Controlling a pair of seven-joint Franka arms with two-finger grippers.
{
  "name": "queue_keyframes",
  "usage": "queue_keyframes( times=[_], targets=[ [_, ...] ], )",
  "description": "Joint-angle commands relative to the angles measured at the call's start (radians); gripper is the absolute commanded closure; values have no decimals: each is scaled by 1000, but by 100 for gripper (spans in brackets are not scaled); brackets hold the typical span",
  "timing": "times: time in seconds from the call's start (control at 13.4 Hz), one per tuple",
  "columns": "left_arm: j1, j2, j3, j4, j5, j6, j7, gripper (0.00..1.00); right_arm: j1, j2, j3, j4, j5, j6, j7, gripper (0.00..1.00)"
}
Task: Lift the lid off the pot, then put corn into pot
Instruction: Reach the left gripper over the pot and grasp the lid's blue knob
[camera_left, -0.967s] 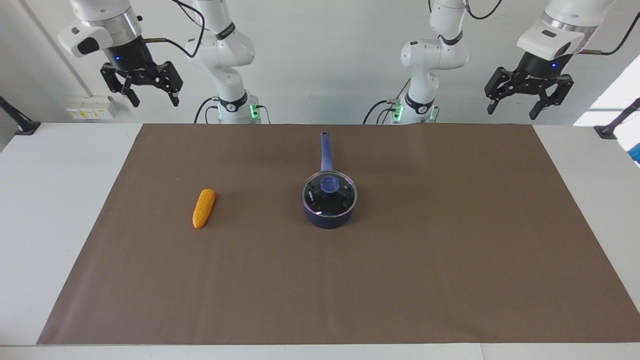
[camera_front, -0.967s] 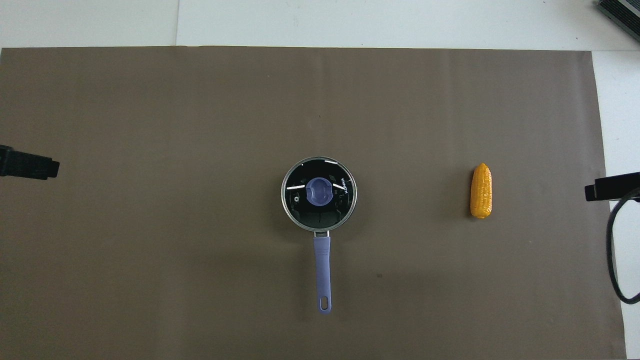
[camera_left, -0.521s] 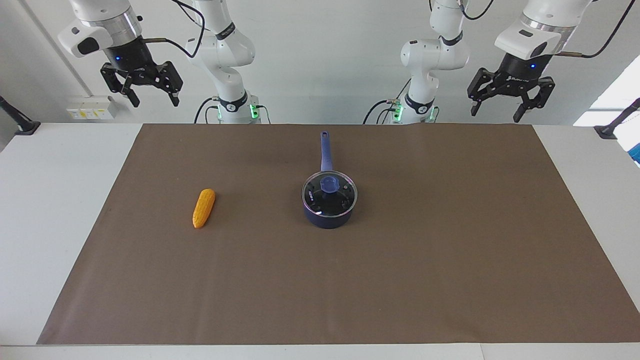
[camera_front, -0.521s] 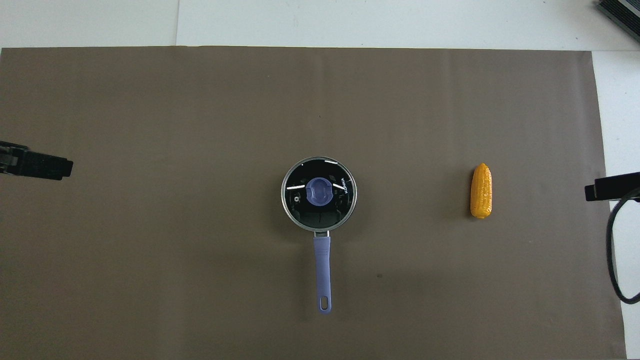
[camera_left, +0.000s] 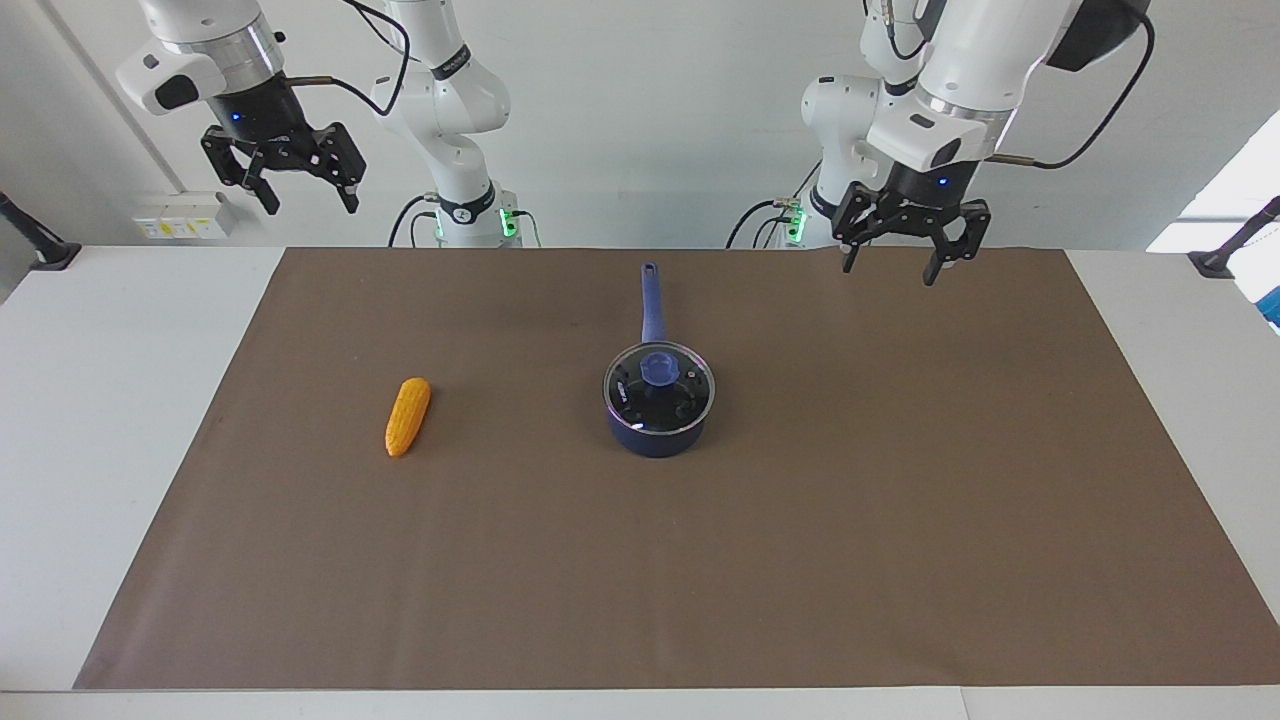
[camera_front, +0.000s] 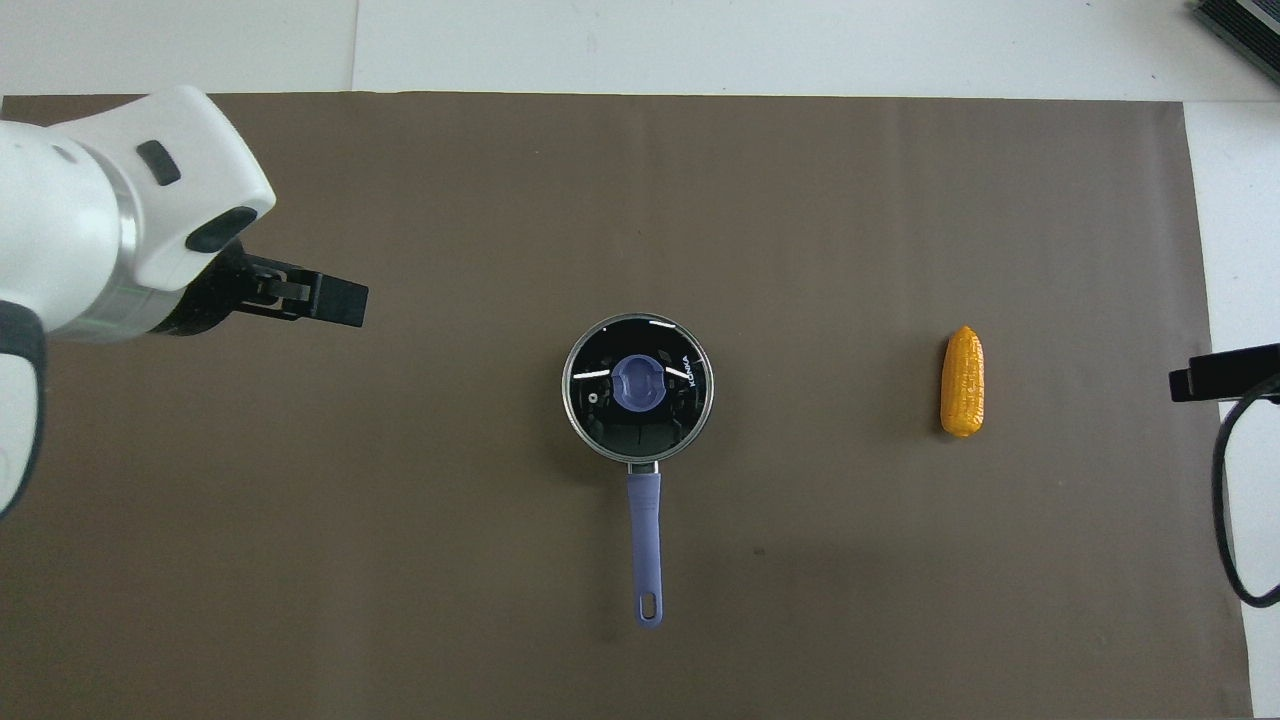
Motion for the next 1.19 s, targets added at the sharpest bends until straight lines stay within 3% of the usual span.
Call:
queue_keyframes(
  times=[0.0, 0.3, 0.6, 0.82, 1.12],
  targets=[
    [-83, 26, 15, -15, 12, 52, -111, 0, -2, -10, 0, -9, 10, -8, 10, 0],
    [-177, 90, 15, -18, 12, 104, -241, 0, -2, -10, 0, -9, 10, -8, 10, 0],
    [-248, 118, 15, -100, 50, 212, -333, 0, -2, -8, 0, -9, 10, -8, 10, 0],
    [-332, 207, 15, -101, 137, 275, -494, 0, -2, -8, 0, -9, 10, -8, 10, 0],
    [-369, 285, 15, -99, 142, 356, -537, 0, -5, -10, -6, -9, 2, -9, 10, 0]
  ],
)
